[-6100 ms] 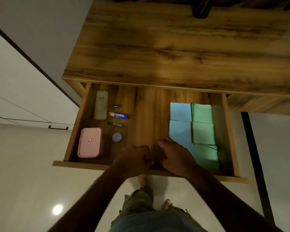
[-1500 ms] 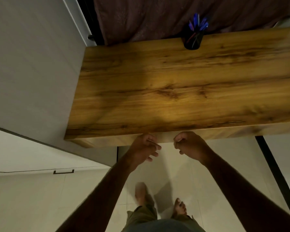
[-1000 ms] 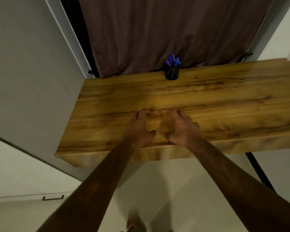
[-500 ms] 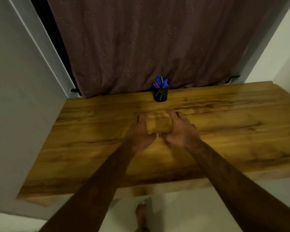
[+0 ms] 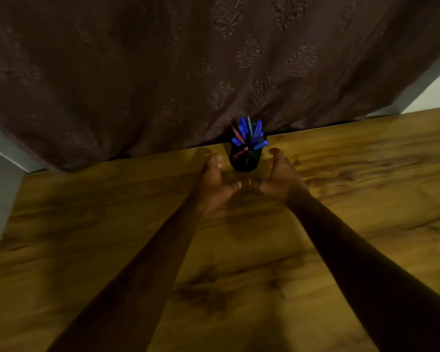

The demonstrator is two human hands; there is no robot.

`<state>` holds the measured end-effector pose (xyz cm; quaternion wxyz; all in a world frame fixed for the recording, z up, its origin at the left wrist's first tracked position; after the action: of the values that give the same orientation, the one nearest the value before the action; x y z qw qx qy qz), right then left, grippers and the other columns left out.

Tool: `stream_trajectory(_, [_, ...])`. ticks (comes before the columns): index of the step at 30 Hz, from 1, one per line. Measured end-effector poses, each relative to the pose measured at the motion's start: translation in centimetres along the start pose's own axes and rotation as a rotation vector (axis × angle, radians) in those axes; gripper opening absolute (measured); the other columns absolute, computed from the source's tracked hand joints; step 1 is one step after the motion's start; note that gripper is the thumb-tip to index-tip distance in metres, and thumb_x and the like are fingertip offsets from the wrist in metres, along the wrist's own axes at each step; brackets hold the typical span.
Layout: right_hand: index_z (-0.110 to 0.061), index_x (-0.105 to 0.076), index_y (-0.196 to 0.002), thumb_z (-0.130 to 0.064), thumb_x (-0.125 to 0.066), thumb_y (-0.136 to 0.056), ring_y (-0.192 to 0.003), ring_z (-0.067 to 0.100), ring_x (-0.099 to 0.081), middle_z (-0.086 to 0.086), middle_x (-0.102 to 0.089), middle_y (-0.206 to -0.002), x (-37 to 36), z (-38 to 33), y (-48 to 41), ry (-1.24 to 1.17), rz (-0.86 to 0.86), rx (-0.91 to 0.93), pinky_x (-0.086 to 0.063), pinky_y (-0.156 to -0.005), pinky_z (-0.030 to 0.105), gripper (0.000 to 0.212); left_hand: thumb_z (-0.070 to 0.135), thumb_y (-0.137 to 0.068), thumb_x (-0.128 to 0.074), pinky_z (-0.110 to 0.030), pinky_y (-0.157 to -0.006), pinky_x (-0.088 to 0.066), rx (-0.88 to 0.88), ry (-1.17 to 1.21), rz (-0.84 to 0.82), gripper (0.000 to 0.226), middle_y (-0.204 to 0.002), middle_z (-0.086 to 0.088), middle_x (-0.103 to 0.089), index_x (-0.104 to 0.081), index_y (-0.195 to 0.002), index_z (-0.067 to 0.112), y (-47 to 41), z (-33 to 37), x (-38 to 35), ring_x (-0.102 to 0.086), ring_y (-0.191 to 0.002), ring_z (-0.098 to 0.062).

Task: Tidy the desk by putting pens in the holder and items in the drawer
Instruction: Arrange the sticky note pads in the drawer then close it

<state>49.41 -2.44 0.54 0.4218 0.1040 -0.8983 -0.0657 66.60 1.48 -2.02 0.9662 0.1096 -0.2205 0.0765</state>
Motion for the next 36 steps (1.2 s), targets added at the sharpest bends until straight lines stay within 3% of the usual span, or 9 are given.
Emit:
stream_trajectory(6, [-0.004, -0.042, -0.137, -0.053, -0.081, -0.061, -0.124, 0.035, -0.058, 0.018, -0.058, -0.131, -1.5, 0.1, -4.4, -0.126, 0.072, 0.073, -0.049, -0.101, 0.046, 0.098, 0.013, -0.071, -0.083, -0.021, -0.091, -0.049, 0.003, 0.125, -0.043, 0.091, -0.128, 0.004, -0.055, -0.032, -0.146, 0.01, -4.6, 1.3, -0.4, -0.056, -0.113, -0.01])
stream_trajectory(8, [-0.003, -0.044, -0.138, -0.038, -0.087, -0.066, -0.123, 0.032, -0.061, 0.017, -0.06, -0.132, -1.9, 0.2, -5.5, -0.179, 0.073, 0.084, -0.049, -0.099, 0.04, 0.091, 0.018, -0.065, -0.081, -0.028, -0.094, -0.05, 0.001, 0.171, -0.049, 0.092, -0.131, 0.002, -0.058, -0.035, -0.145, 0.015, -5.8, 1.8, -1.0, -0.059, -0.116, -0.015])
stream_trajectory(10, [-0.008, -0.044, -0.139, -0.044, -0.082, -0.064, -0.119, 0.028, -0.064, 0.011, -0.065, -0.13, -1.9, 0.1, -6.0, -0.234, 0.083, 0.103, -0.05, -0.096, 0.037, 0.092, 0.017, -0.07, -0.079, -0.034, -0.095, -0.052, -0.03, 0.185, -0.074, 0.077, -0.123, 0.008, -0.063, -0.043, -0.138, 0.03, -6.5, 2.4, -1.5, -0.062, -0.114, -0.015])
stream_trajectory(15, [-0.02, -0.048, -0.141, -0.025, -0.085, -0.075, -0.112, 0.02, -0.066, -0.004, -0.069, -0.121, -1.4, 1.1, -6.5, -0.259, 0.086, 0.145, -0.044, -0.084, 0.022, 0.075, 0.002, -0.079, -0.073, -0.034, -0.092, -0.054, -0.081, 0.146, -0.051, 0.06, -0.106, 0.02, -0.063, -0.054, -0.128, 0.033, -7.1, 3.0, -2.2, -0.062, -0.105, -0.008])
stream_trajectory(21, [-0.028, -0.046, -0.143, -0.033, -0.085, -0.074, -0.111, 0.014, -0.065, -0.013, -0.067, -0.118, 1.1, 3.9, -6.1, -0.321, 0.055, 0.203, -0.053, -0.093, 0.035, 0.079, -0.004, -0.076, -0.075, -0.004, -0.076, -0.045, -0.08, 0.143, -0.011, 0.06, -0.102, 0.022, -0.063, -0.057, -0.124, 0.027, -6.1, 4.1, -4.6, -0.057, -0.088, 0.023])
stream_trajectory(24, [-0.033, -0.039, -0.147, -0.036, -0.082, -0.075, -0.109, 0.01, -0.065, -0.017, -0.065, -0.118, 3.9, 7.2, -5.6, -0.361, 0.021, 0.228, -0.054, -0.092, 0.035, 0.085, 0.0, -0.075, -0.078, -0.009, -0.08, -0.048, -0.069, 0.099, -0.009, 0.059, -0.105, 0.018, -0.066, -0.058, -0.126, 0.022, -5.5, 6.0, -8.1, -0.061, -0.091, 0.015])
stream_trajectory(28, [-0.029, -0.033, -0.153, -0.027, -0.081, -0.08, -0.116, 0.009, -0.061, -0.011, -0.062, -0.13, 8.7, 12.3, -5.9, -0.355, -0.011, 0.259, -0.046, -0.089, 0.023, 0.088, 0.009, -0.075, -0.081, -0.026, -0.09, -0.051, -0.053, 0.086, 0.005, 0.052, -0.107, 0.018, -0.066, -0.06, -0.113, 0.038, -5.0, 8.8, -14.5, -0.064, -0.107, -0.006])
stream_trajectory(31, [-0.029, -0.033, -0.153, -0.025, -0.08, -0.081, -0.113, 0.005, -0.059, -0.013, -0.062, -0.128, 12.9, 16.9, -6.3, -0.355, 0.003, 0.257, -0.047, -0.087, 0.017, 0.085, 0.017, -0.071, -0.08, -0.037, -0.095, -0.054, -0.054, 0.118, -0.034, 0.063, -0.119, 0.009, -0.067, -0.057, -0.129, 0.025, -5.0, 11.7, -20.4, -0.063, -0.112, -0.011])
stream_trajectory(36, [-0.032, -0.033, -0.152, -0.043, -0.076, -0.074, -0.114, 0.017, -0.066, -0.007, -0.065, -0.13, 21.1, 24.6, -7.6, -0.304, 0.069, 0.221, -0.056, -0.092, 0.039, 0.09, 0.023, -0.07, -0.077, -0.05, -0.091, -0.056, -0.055, 0.182, -0.088, 0.066, -0.12, 0.007, -0.069, -0.054, -0.131, 0.031, -6.2, 18.1, -30.3, -0.065, -0.112, -0.016])
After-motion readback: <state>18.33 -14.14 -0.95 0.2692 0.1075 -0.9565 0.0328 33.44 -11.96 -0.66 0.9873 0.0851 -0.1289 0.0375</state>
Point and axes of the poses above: each hand's wrist, its own y-axis away from the middle knuckle, its own x-axis out of the back of the hand, z = x × y, the point moved 3 cm from there along -y, towards the middle knuckle
